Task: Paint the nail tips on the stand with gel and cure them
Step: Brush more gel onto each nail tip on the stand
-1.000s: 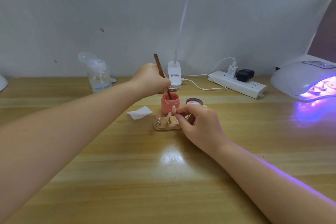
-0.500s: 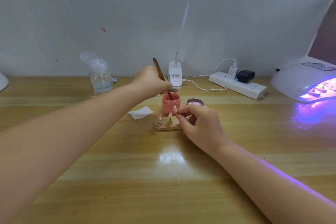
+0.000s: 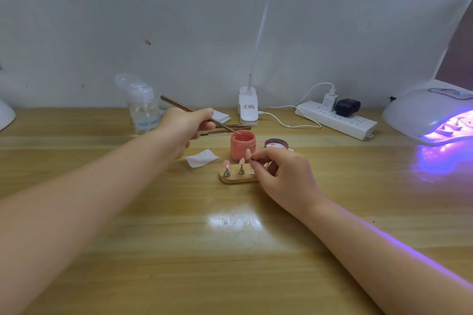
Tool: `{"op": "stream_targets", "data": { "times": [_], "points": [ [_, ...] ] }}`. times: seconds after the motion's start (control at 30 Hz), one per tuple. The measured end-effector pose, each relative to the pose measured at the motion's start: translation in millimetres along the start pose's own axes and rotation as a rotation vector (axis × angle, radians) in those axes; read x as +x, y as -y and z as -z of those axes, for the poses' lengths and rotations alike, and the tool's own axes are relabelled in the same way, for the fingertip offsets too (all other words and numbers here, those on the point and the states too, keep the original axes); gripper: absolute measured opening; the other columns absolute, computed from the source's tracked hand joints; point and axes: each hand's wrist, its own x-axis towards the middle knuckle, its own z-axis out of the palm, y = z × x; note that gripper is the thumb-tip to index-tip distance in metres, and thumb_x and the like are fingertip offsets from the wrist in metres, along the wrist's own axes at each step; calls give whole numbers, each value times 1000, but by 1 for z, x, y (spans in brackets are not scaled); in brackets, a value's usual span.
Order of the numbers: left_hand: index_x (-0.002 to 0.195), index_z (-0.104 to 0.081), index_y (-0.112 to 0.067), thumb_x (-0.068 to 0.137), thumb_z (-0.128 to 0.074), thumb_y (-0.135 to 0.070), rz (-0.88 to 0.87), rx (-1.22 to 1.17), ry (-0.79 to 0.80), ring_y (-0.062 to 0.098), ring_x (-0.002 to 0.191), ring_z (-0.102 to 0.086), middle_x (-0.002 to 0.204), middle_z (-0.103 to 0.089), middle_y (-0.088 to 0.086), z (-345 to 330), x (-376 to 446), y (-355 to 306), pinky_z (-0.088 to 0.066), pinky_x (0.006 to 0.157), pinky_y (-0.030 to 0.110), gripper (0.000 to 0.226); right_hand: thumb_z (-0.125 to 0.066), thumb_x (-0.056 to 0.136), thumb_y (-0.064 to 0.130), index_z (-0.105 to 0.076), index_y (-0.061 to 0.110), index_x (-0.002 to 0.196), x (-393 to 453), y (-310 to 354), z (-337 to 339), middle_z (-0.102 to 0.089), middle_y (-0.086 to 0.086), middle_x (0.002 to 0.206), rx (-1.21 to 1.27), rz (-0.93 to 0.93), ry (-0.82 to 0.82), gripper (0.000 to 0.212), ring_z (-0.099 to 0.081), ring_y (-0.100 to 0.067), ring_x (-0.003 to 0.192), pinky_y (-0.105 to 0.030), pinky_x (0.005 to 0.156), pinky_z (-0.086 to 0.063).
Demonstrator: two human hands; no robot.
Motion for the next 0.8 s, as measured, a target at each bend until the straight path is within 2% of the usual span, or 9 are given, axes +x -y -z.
{"op": "stream_targets", "data": {
  "times": [0.27, 0.4, 0.57, 0.7, 0.8],
  "points": [
    [80, -65, -21, 89, -67, -30, 41, -45, -29, 8, 56, -41, 55, -68, -12, 14, 5, 8, -29, 51, 22, 13, -72, 82, 7, -73, 18, 83, 0, 0, 0, -64, 11, 69, -3, 0, 0, 11, -49, -10, 52, -28, 59, -44],
    [86, -70, -17, 88, -69, -24, 1, -235, 22, 5, 55, -49, 65, -72, -7, 20, -3, 9, -37, 48, 16, 7, -71, 82, 7, -74, 19, 83, 0, 0, 0, -63, 12, 69, -5, -5, 6, 12, -48, -10, 52, -25, 59, -43],
    [84, -72, -16, 87, -70, -13, -208, -352, 100, 3, 59, -61, 74, -75, -2, 19, -35, 18, -48, 52, 13, 5, -71, 83, 8, -74, 20, 83, 1, 1, 2, -64, 11, 68, 7, -28, 5, 12, -52, -13, 55, -23, 58, -43],
    [82, -69, -15, 88, -67, -8, -499, -228, 58, 9, 63, -65, 72, -74, 1, 18, -68, 37, -52, 58, 18, 9, -71, 83, 8, -74, 19, 83, 1, 1, 2, -61, 13, 64, 25, -69, 10, 12, -52, -11, 55, -19, 58, -40],
    [85, -62, -18, 86, -63, -17, -655, -192, 105, 14, 69, -68, 76, -72, 0, 12, -87, 51, -55, 63, 23, 1, -71, 83, 8, -74, 18, 83, 1, 2, 3, -59, 15, 62, 29, -80, 19, 11, -50, -10, 54, -16, 57, -38]
  ]
}}
